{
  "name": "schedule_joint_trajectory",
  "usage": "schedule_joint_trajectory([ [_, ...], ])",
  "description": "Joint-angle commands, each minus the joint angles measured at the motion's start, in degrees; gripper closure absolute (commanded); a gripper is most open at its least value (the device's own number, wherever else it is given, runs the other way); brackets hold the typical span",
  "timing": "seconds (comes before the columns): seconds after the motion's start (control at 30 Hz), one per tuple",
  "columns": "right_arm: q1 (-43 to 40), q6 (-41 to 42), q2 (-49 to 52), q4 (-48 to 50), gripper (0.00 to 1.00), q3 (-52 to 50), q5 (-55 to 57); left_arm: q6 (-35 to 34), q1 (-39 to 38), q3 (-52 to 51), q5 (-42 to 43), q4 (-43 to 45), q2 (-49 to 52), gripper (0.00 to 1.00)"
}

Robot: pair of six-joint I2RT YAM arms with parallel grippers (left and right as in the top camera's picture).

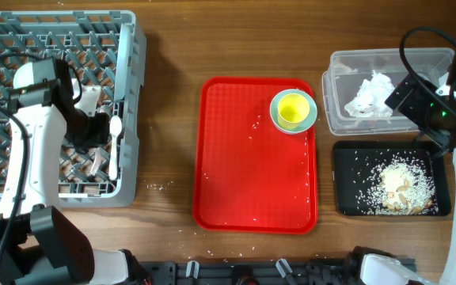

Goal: Sort waste into correct bins and load items into the dishwasher rack
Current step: 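Carry the white fork to the dish rack and release it, then swing the left gripper back toward the yellow cup on the tray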

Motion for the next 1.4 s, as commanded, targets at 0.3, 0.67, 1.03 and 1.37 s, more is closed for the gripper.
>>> schedule_joint_trajectory([
  [0.3, 0.0, 0.2, -0.3, 0.1, 0.0, 0.6, -0.3, -0.3, 0.2, -0.5, 3.8, 1.0, 0.5, 0.57],
  [0.67, 0.0, 0.2, -0.3, 0.1, 0.0, 0.6, -0.3, -2.1, 0.2, 0.3, 3.8, 1.2, 0.2, 0.0],
  [1.03, 0.0, 0.2, -0.3, 0.1, 0.0, 0.6, -0.3, -13.2, 0.2, 9.5, 23.9, -5.1, -8.4, 0.0],
  [1.37, 0.0, 0.2, -0.3, 0.1, 0.0, 0.6, -0.3, -16.9, -7.4, 9.1, 53.0, -12.0, -10.7, 0.33],
])
